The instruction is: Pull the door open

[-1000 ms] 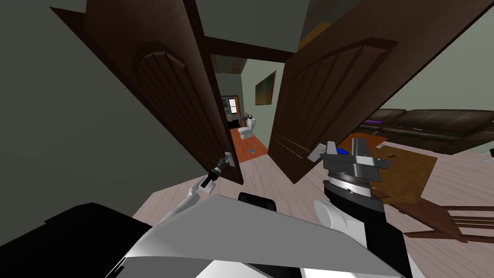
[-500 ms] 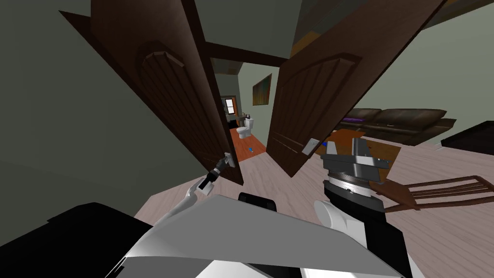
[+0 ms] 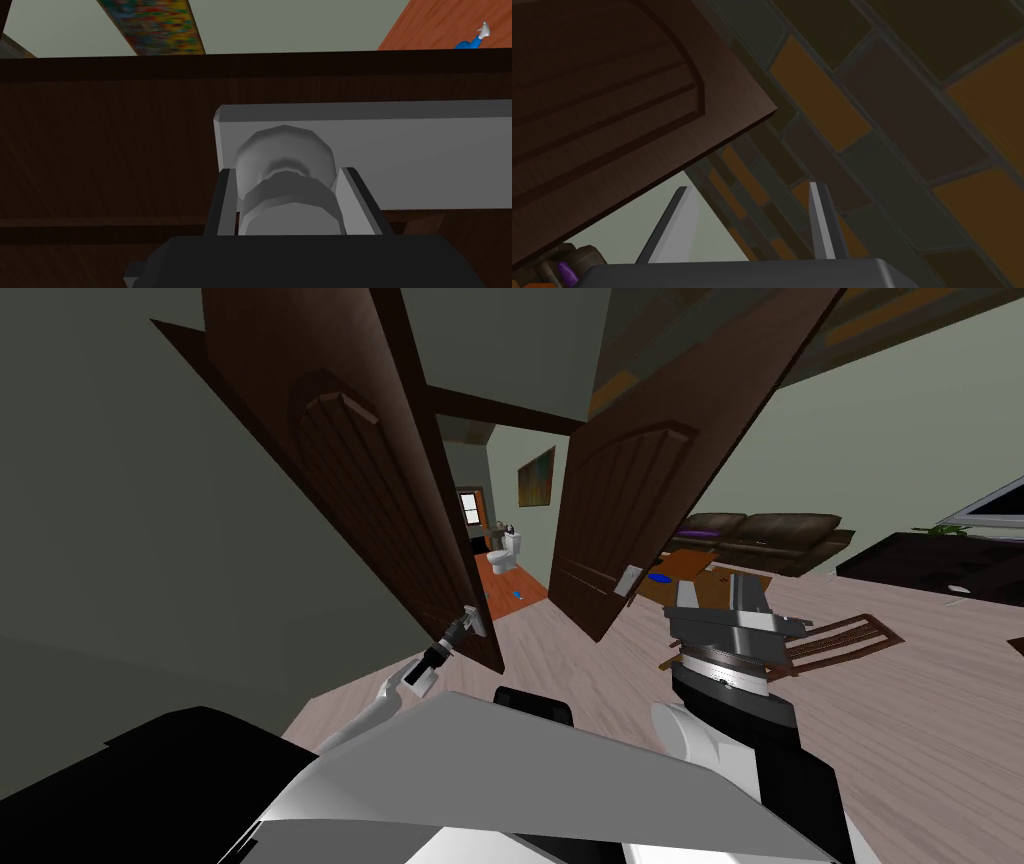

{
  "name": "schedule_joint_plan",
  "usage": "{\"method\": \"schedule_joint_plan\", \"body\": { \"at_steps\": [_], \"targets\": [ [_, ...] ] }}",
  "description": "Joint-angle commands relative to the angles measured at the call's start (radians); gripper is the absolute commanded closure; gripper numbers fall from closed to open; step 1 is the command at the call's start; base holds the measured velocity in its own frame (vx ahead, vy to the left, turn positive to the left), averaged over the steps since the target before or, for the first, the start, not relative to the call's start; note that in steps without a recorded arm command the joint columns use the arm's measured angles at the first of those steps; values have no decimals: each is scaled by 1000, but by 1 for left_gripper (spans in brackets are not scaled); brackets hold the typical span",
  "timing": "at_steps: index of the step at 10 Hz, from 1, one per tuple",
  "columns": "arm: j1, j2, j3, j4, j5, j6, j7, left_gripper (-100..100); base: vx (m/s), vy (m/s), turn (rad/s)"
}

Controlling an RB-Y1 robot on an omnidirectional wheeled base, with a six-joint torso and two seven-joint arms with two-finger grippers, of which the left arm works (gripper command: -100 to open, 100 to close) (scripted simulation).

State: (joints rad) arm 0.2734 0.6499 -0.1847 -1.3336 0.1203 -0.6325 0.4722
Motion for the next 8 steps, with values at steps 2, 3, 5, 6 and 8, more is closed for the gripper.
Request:
{"method": "schedule_joint_plan", "body": {
  "at_steps": [2,3,5,6,8],
  "targets": [
    [5,6,-4,2,-1,-8,4,100,-119,68,-47],
    [12,19,-12,10,-3,-31,15,100,-123,75,-109],
    [18,38,-19,21,-5,-61,30,100,-201,123,-176],
    [21,49,-22,27,-7,-79,38,100,-190,103,-137],
    [25,66,-28,37,-8,-106,51,100,-182,85,-90]
  ]
}}
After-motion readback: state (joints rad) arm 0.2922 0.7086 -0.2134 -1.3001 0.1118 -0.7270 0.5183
